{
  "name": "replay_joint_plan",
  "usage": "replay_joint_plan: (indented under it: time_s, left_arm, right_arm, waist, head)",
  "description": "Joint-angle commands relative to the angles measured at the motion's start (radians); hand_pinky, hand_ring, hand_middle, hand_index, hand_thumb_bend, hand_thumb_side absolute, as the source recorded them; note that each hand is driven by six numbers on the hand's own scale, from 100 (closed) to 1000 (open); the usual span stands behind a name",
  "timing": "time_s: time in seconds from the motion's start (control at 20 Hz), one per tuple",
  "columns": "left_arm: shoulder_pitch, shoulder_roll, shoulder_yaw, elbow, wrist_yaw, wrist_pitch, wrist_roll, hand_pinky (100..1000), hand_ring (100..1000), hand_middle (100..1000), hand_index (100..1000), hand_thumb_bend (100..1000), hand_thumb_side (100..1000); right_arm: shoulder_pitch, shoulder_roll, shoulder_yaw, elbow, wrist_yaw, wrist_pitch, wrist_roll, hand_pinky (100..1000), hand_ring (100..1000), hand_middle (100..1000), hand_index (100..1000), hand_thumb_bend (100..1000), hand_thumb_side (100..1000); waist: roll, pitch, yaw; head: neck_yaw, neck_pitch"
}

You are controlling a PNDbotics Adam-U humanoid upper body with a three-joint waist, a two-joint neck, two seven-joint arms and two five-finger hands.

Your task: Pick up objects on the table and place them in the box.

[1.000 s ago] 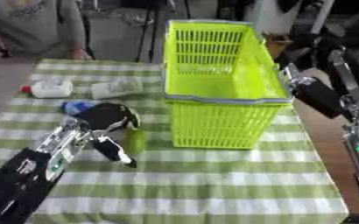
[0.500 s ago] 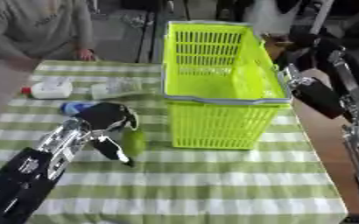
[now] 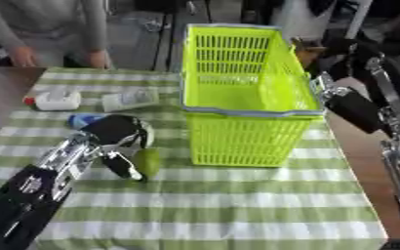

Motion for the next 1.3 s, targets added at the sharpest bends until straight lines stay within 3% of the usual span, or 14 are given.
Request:
replay_joint_plan:
  time_s: [0.05, 0.55, 0.6, 0.7, 0.95, 1.0, 1.15, 1.25, 1.3]
  left_arm:
    - [0.009, 0.029, -0.011, -0.018, 0.012, -0.002, -0.031, 689, 606, 321, 602, 919, 471]
    - [0.029, 0.028, -0.037, -0.092, 0.071, -0.006, -0.085, 684, 614, 357, 638, 924, 511]
    - [0.028, 0.029, -0.044, -0.088, 0.065, -0.012, -0.092, 698, 615, 335, 618, 935, 446]
    - [0.026, 0.032, -0.055, -0.076, 0.044, -0.026, -0.103, 695, 606, 312, 589, 909, 402]
    - [0.028, 0.033, -0.048, -0.063, 0.023, -0.037, -0.096, 695, 606, 311, 584, 894, 379]
    - [0.027, 0.035, -0.049, -0.059, 0.018, -0.040, -0.099, 720, 640, 390, 669, 1000, 450]
    - [0.026, 0.036, -0.050, -0.040, -0.005, -0.057, -0.116, 723, 642, 391, 671, 1000, 449]
    - [0.027, 0.034, -0.049, -0.033, -0.013, -0.061, -0.113, 717, 626, 353, 635, 979, 411]
    - [0.027, 0.033, -0.048, -0.032, -0.015, -0.061, -0.110, 709, 608, 313, 599, 910, 359]
  right_arm:
    - [-0.012, -0.014, -0.006, -0.010, -0.005, -0.001, 0.000, 616, 573, 697, 858, 251, 578]
    - [-0.011, -0.015, -0.007, -0.010, -0.004, -0.002, 0.000, 616, 574, 697, 858, 253, 578]
    - [-0.012, -0.015, -0.007, -0.010, -0.004, -0.002, 0.001, 616, 574, 697, 858, 255, 579]
    - [-0.012, -0.015, -0.006, -0.010, -0.003, -0.002, 0.001, 616, 574, 696, 858, 257, 578]
    - [-0.011, -0.015, -0.007, -0.009, -0.003, -0.002, 0.001, 616, 574, 696, 858, 260, 578]
    - [-0.012, -0.015, -0.007, -0.010, -0.003, -0.003, 0.001, 616, 574, 696, 857, 261, 579]
    - [-0.012, -0.014, -0.007, -0.010, -0.003, -0.003, 0.001, 616, 574, 696, 857, 263, 579]
    - [-0.012, -0.015, -0.007, -0.009, -0.003, -0.002, 0.001, 616, 574, 696, 857, 264, 579]
    - [-0.012, -0.015, -0.007, -0.009, -0.003, -0.002, 0.000, 616, 574, 696, 857, 265, 579]
  waist:
    - [0.000, -0.003, 0.001]
    - [0.000, -0.004, 0.003]
    - [0.000, -0.004, 0.003]
    - [0.001, -0.005, 0.002]
    - [0.001, -0.004, 0.001]
    - [0.002, -0.005, 0.001]
    - [0.002, -0.005, 0.001]
    - [0.001, -0.005, 0.002]
    - [0.001, -0.005, 0.002]
  head:
    - [-0.001, -0.003]
    - [-0.001, -0.003]
    - [-0.001, -0.003]
    - [-0.001, -0.004]
    - [-0.002, -0.005]
    - [-0.002, -0.005]
    - [-0.002, -0.007]
    - [-0.002, -0.007]
    - [-0.002, -0.006]
